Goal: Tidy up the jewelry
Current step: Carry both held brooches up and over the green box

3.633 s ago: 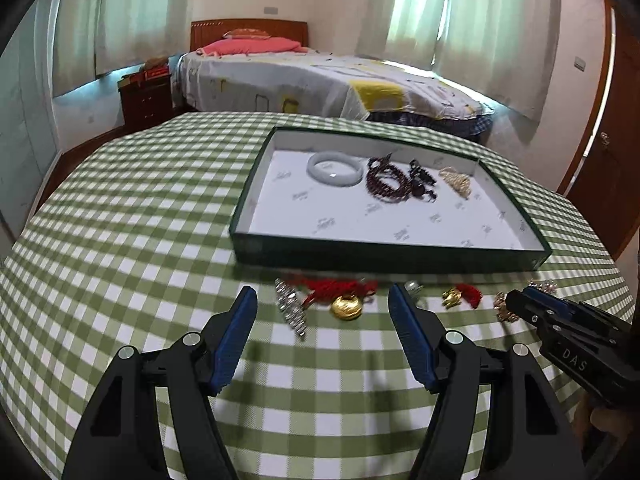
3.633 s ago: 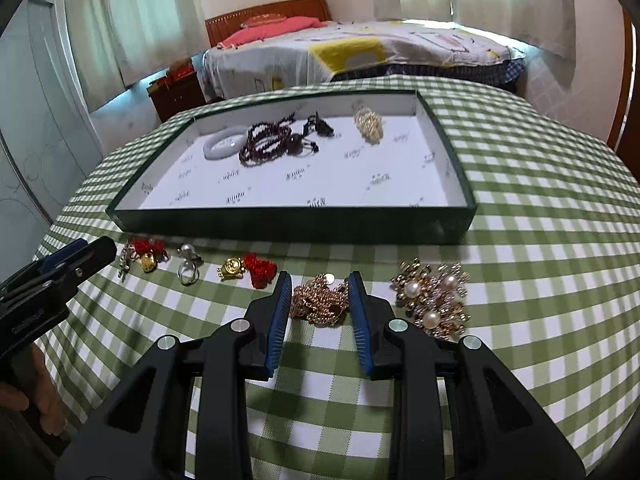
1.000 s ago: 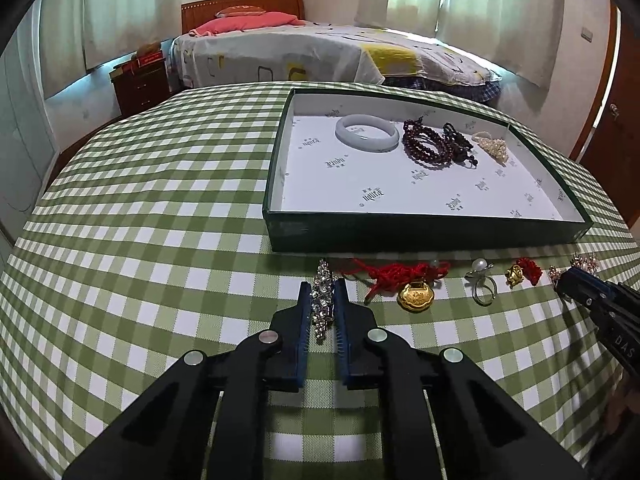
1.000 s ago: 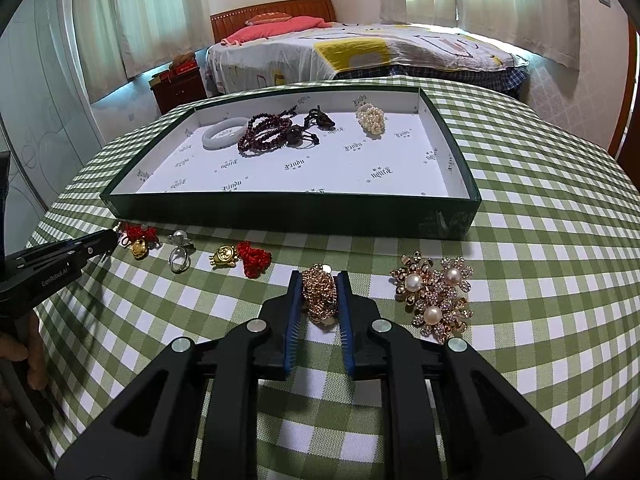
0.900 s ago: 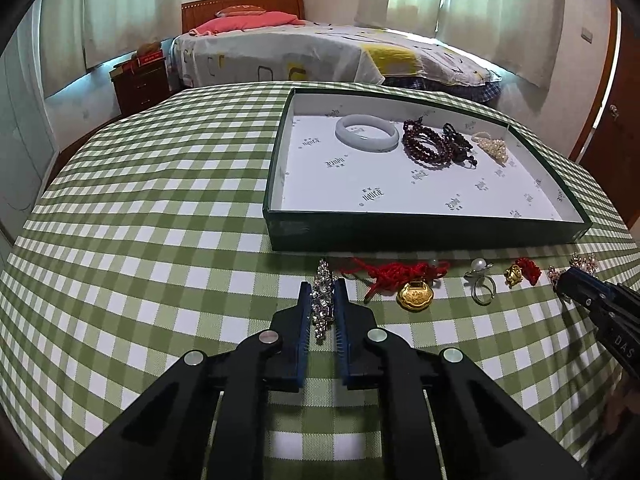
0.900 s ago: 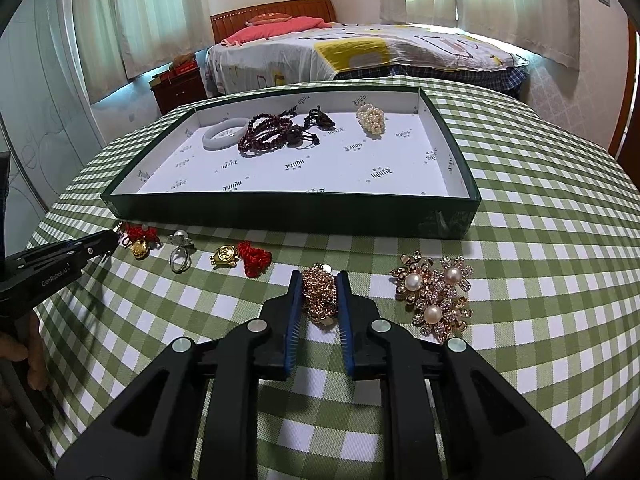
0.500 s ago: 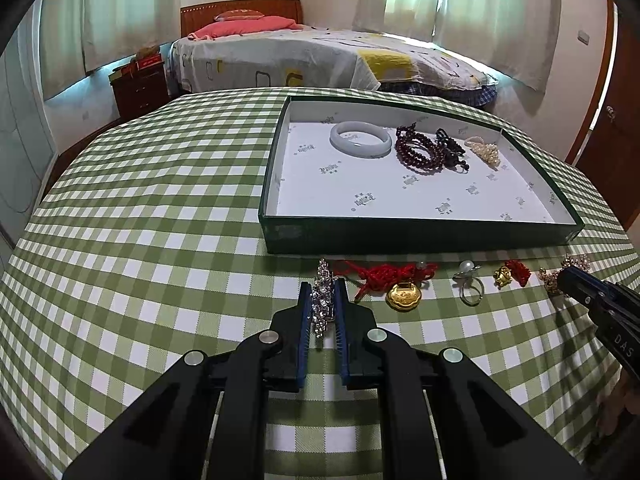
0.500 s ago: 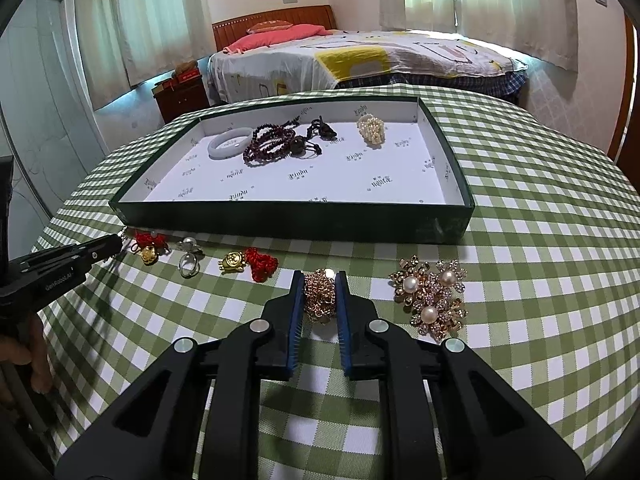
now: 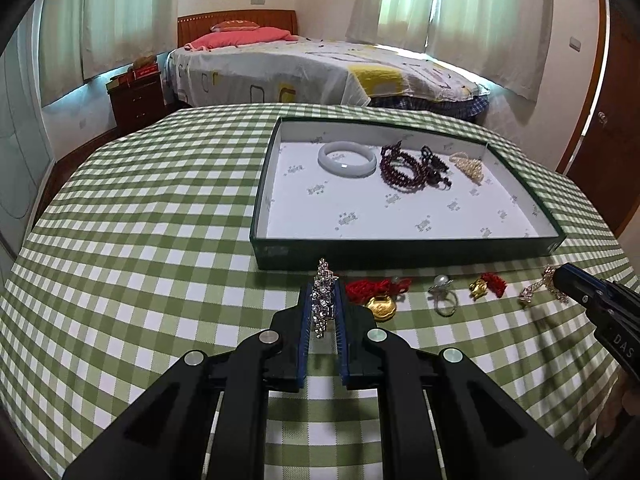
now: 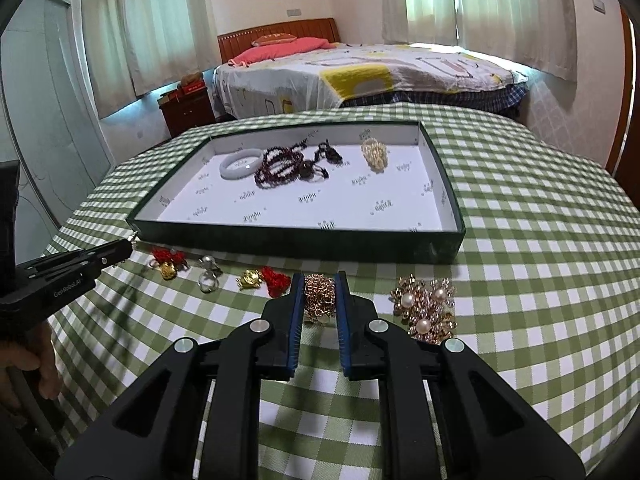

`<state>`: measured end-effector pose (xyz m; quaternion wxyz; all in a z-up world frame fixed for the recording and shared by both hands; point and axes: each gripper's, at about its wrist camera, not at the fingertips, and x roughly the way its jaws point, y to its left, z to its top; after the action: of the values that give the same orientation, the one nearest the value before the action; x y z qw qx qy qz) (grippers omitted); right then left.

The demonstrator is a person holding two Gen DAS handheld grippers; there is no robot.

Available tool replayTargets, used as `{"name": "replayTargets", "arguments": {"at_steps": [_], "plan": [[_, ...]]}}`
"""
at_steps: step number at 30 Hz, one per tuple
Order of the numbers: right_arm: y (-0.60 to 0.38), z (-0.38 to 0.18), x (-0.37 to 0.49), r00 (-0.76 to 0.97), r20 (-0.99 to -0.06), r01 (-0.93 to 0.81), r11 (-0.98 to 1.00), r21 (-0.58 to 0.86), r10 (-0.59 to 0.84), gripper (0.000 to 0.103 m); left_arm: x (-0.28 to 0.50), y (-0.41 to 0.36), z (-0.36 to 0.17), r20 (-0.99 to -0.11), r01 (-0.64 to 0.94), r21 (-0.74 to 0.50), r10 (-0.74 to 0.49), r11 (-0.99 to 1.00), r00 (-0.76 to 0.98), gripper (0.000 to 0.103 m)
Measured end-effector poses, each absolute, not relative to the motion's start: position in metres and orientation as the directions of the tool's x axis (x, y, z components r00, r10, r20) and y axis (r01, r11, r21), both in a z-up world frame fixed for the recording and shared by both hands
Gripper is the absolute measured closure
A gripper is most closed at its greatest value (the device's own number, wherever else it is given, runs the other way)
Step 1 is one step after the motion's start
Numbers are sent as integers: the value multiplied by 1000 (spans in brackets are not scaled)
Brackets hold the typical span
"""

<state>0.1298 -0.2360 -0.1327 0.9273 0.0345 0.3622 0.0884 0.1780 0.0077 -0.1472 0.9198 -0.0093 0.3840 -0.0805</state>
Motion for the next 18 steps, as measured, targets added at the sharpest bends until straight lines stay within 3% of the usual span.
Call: {"name": "replayTargets", "arguments": {"at_steps": [18], "plan": [[-243,-61,153,833,-517,-156,980,123,198,88,203,-11,-84,-586,199,-124,-234,972,776,91]]}}
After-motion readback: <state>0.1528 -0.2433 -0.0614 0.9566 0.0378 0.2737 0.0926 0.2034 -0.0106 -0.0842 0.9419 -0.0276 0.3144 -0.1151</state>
